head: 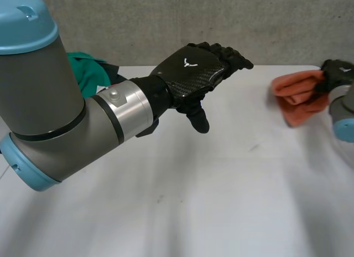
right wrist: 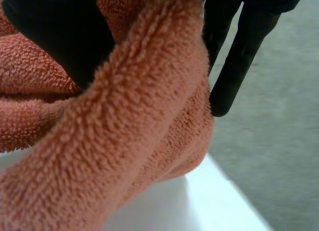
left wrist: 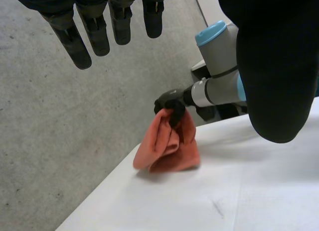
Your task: Fold the laundry.
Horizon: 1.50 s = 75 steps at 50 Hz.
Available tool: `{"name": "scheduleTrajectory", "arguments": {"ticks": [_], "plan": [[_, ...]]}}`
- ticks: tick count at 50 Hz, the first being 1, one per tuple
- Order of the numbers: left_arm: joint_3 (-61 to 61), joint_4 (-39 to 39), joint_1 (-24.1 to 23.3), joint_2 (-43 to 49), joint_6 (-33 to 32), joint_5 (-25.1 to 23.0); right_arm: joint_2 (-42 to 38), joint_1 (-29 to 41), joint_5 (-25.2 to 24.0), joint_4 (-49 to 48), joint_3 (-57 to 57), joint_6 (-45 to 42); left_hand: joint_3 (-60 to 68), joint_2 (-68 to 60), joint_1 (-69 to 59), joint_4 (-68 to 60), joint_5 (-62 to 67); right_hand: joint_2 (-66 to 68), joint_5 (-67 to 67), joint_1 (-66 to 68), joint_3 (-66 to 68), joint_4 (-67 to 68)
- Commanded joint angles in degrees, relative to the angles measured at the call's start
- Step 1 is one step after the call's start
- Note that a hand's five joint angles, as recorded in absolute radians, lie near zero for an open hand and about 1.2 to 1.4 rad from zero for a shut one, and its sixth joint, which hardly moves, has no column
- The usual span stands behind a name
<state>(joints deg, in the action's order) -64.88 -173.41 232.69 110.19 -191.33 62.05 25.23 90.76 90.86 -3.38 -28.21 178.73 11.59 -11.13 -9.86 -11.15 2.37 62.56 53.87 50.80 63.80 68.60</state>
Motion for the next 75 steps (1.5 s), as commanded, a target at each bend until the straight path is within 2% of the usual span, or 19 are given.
{"name": "scheduleTrajectory", "arguments": {"ticks": [1,9,10,11,18,27,34,37,41,45,49,53,54,57,58,61,63,70,75], "plan": [[-0.6,0.0,-0.1,0.2,0.0,0.1,-9.0,-6.6,-3.0,3.7,15.7,-3.4,0.1,-0.6,-1.9,-0.6,-0.6,17.4,16.1,29.2,16.2,11.4],[-0.9,0.0,-0.3,0.4,0.0,0.1,-10.5,-8.5,-3.8,4.3,16.0,-3.8,0.1,-0.6,-1.9,-0.6,-0.6,17.4,16.1,29.2,16.2,11.4],[-0.9,0.0,-0.4,0.4,0.0,0.1,-10.5,-8.6,-3.9,4.3,15.9,-3.8,0.1,-0.6,-1.9,-0.6,-0.6,-0.8,-2.1,10.9,-2.1,-6.9],[-0.9,0.0,-0.5,0.5,-0.1,0.1,-10.5,-8.6,-3.9,4.3,15.6,-3.8,0.1,-0.6,-1.9,-0.6,-0.6,-52.6,-53.9,-40.8,-53.8,-58.6],[-1.0,0.1,-0.7,0.5,0.0,0.1,-10.0,-9.8,-3.6,4.9,13.8,-5.2,0.0,-0.4,-1.7,-0.4,-0.8,-52.6,-53.9,-40.8,-53.8,-58.6],[-2.5,0.1,-0.6,0.2,-0.1,0.0,-7.7,-13.8,-1.9,5.4,8.9,-20.8,0.0,-0.4,-1.7,-0.4,-0.8,-52.6,-53.9,-40.8,-53.8,-58.6],[-3.1,0.0,-0.6,0.2,-0.2,0.0,-6.3,-14.1,-2.5,4.7,7.7,-32.5,0.0,-0.4,-1.7,-0.4,-0.8,-52.6,-53.9,-40.8,-53.8,-58.6],[-3.0,0.0,-0.6,0.2,-0.2,0.0,-4.9,-13.9,-3.4,3.9,6.2,-33.5,0.0,-0.4,-1.7,-0.4,-0.8,-52.6,-53.9,-40.8,-53.8,-58.6],[-2.5,-0.2,-0.5,-0.1,-0.1,0.1,1.1,-13.4,-5.7,1.4,-0.9,-33.4,0.0,-0.4,-1.7,-0.4,-0.8,-52.6,-53.9,-40.8,-53.8,-58.6],[-2.4,-0.9,-0.5,-0.4,0.0,0.8,11.3,-13.3,-6.5,-5.1,-14.2,-33.4,0.0,-0.4,-1.7,-0.4,-0.8,-52.6,-53.9,-40.8,-53.8,-58.6],[-1.7,-3.2,0.0,-1.6,0.0,4.8,22.4,-12.0,-7.1,-14.6,-28.5,-33.8,0.0,-0.4,-1.7,-0.4,-0.8,-52.6,-53.9,-40.8,-53.8,-58.6],[0.0,-7.4,1.4,-2.5,-0.4,13.2,32.1,-8.4,-9.8,-21.0,-40.5,-34.1,0.1,-0.6,-1.9,-0.6,-0.6,-52.6,-53.9,-40.8,-53.8,-58.6],[0.7,-8.9,2.9,-2.6,-1.0,16.9,34.9,-7.4,-12.3,-21.5,-45.0,-34.1,0.3,-0.8,-2.0,-0.7,-0.5,-52.6,-53.9,-40.8,-53.8,-58.6],[1.9,-9.8,6.4,-2.3,-1.8,20.9,39.3,-6.1,-17.5,-20.8,-51.7,-34.2,0.3,-0.8,-2.0,-0.7,-0.5,-52.6,-53.9,-40.8,-53.8,-58.6],[2.8,-10.0,10.1,-1.8,-2.9,23.0,42.8,-5.2,-21.3,-20.0,-56.0,-34.6,0.1,-0.6,-1.9,-0.6,-0.6,-52.6,-53.9,-40.8,-53.8,-58.6],[3.6,-9.8,14.9,0.4,-6.4,23.6,49.3,-3.9,-26.5,-17.6,-62.4,-35.9,-0.2,-0.3,-1.5,-0.2,-1.0,-52.6,-53.9,-40.8,-53.8,-58.6],[4.7,-9.7,19.1,4.2,-12.3,23.6,53.7,-2.4,-30.0,-15.3,-67.8,-38.4,-0.2,-0.3,-1.5,-0.2,-1.0,-52.6,-53.9,-40.8,-53.8,-58.6],[12.2,-10.4,27.1,20.6,-30.2,23.5,57.9,2.4,-31.0,-8.6,-76.5,-49.3,-0.4,-0.1,-1.4,-0.1,-1.1,-52.6,-53.9,-40.8,-53.8,-58.6],[18.0,-10.9,29.7,29.6,-35.3,22.1,57.6,3.3,-30.5,-7.6,-79.3,-51.1,-0.2,-0.3,-1.5,-0.2,-1.0,-52.6,-53.9,-40.8,-53.8,-58.6]]}}
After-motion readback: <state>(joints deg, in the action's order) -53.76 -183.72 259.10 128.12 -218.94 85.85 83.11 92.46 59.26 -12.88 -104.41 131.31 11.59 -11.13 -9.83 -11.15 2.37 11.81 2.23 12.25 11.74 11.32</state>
